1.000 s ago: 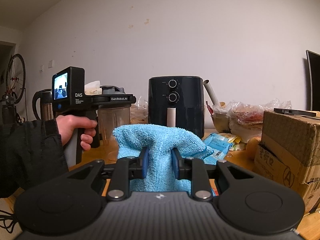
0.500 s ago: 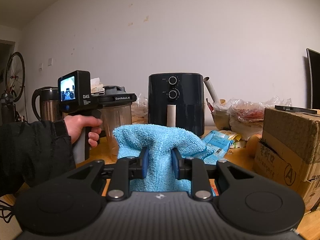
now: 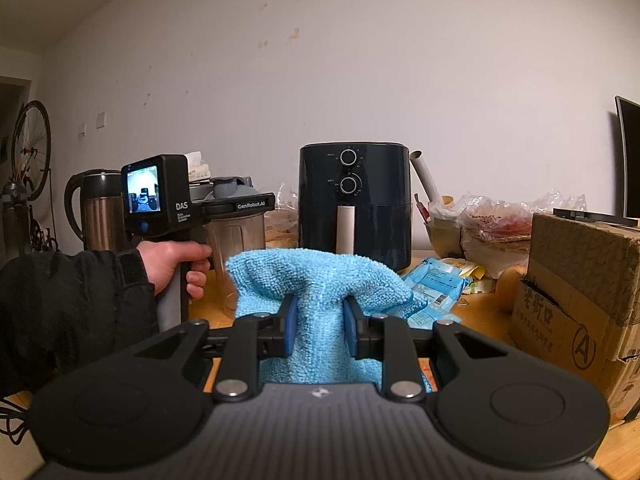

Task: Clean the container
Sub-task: 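Carry the bottle with the left tool toward the table beside the air fryer, then lower the bottle upright onto the table and open the left tool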

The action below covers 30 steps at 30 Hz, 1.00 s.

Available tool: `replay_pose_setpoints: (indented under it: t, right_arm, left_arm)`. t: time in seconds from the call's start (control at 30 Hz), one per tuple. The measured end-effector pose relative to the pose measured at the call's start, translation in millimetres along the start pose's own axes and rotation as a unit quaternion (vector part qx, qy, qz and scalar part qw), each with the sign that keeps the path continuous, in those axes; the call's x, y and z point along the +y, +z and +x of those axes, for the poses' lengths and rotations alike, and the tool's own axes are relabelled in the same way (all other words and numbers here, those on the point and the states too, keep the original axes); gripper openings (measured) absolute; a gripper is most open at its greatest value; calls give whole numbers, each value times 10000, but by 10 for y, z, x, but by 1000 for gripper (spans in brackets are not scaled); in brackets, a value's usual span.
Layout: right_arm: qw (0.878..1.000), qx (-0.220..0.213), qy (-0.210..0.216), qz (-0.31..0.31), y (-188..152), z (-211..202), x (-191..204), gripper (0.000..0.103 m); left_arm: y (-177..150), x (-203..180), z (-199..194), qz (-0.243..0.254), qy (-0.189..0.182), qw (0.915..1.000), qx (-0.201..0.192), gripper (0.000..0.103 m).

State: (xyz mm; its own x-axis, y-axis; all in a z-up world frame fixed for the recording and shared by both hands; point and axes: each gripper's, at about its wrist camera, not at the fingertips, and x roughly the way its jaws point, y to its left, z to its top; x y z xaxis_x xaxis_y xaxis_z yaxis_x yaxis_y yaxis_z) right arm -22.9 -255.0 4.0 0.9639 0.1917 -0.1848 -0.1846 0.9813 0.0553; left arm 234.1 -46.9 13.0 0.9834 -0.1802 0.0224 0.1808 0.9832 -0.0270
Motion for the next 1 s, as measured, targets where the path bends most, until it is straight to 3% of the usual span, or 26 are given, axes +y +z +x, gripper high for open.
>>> replay_pose_setpoints:
  t: [0.5,1.0]
  right_arm:
    - [10000,19,-14,10,13,-11,19,23]
    - [10000,6,-42,24,23,-42,44,23]
  left_arm:
    - [-47,6,78,-99,242,9996,-130,95]
    - [-61,-101,59,225,337,9991,-151,97]
